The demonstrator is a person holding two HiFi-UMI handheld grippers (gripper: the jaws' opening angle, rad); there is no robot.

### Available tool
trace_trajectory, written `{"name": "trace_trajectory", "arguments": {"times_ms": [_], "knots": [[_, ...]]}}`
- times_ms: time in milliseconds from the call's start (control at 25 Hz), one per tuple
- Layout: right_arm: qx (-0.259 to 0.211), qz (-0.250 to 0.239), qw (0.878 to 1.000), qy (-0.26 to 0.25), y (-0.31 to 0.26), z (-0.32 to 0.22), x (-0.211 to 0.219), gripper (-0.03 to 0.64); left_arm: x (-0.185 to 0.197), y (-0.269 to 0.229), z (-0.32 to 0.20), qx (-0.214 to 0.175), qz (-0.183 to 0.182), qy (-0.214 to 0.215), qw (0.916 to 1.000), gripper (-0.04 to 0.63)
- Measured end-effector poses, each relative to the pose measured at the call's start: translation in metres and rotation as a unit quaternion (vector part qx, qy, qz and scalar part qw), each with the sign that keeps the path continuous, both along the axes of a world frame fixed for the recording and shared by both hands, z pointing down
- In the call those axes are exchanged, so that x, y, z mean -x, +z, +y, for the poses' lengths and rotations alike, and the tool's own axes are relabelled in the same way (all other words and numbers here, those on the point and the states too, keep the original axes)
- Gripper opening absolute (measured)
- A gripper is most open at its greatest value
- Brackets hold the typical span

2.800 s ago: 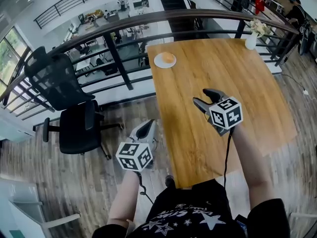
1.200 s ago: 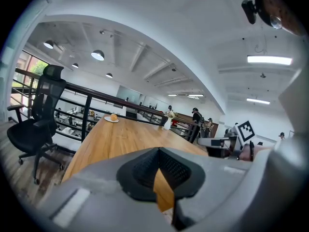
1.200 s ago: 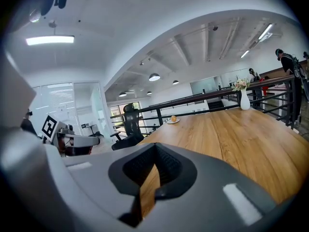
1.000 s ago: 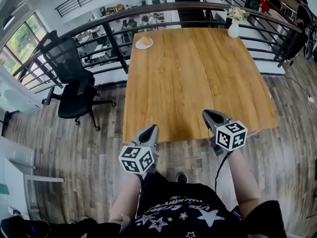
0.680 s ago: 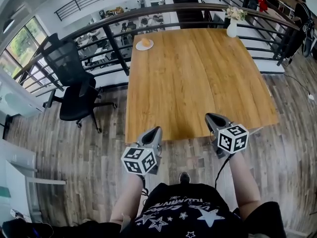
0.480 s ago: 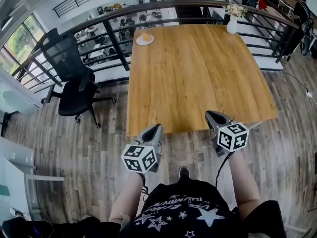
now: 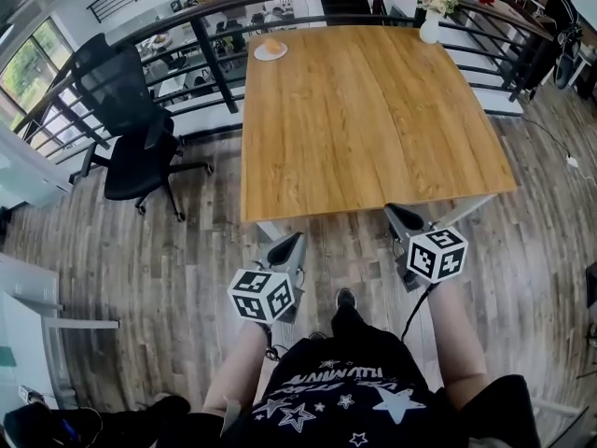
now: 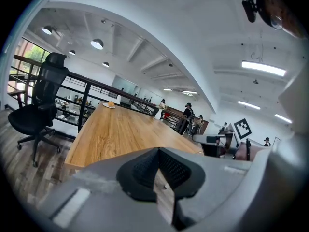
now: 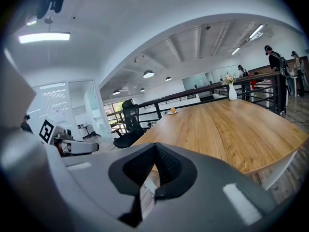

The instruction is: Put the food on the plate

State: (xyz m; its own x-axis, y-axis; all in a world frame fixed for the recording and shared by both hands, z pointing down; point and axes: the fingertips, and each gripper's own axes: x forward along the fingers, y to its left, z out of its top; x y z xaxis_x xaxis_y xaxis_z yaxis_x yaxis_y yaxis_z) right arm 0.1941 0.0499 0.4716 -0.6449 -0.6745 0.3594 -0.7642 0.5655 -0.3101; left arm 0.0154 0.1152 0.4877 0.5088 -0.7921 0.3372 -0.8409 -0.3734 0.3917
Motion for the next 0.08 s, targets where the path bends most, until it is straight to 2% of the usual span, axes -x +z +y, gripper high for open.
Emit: {"name": "trace_trajectory", "arguments": {"times_ms": [80], "knots": [[0.003,0.000,1.000,0.004,0.0015,0.0133,0.0001,0.000,0.0005,0.0014,0.0116,0.001,0.001,0.004,1.0000,0.002]]}}
